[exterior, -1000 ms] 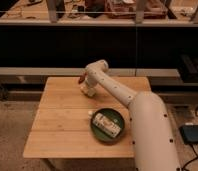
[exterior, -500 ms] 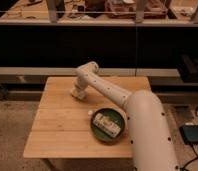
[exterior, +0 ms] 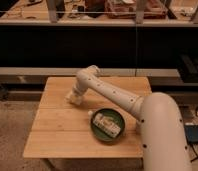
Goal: Wipe the white sponge on the table
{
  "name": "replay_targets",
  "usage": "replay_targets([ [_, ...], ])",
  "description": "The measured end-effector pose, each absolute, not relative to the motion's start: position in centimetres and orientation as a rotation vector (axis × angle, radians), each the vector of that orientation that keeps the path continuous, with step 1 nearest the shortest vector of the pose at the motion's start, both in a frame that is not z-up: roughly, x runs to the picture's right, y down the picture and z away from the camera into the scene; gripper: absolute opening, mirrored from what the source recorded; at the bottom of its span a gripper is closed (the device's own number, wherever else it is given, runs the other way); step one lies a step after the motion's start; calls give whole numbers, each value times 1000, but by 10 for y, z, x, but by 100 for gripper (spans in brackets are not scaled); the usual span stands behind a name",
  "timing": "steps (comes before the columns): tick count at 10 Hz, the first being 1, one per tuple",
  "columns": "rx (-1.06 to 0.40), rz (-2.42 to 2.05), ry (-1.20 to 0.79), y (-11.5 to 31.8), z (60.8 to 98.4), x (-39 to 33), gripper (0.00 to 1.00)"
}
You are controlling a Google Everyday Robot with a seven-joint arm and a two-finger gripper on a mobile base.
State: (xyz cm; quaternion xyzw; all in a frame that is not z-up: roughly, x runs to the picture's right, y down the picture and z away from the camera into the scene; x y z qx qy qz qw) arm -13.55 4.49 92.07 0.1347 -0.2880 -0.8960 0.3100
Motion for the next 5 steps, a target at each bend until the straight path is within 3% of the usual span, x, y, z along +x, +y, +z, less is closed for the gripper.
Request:
replay_targets([
  [5,267,-2324,-803,94,902,-66,34],
])
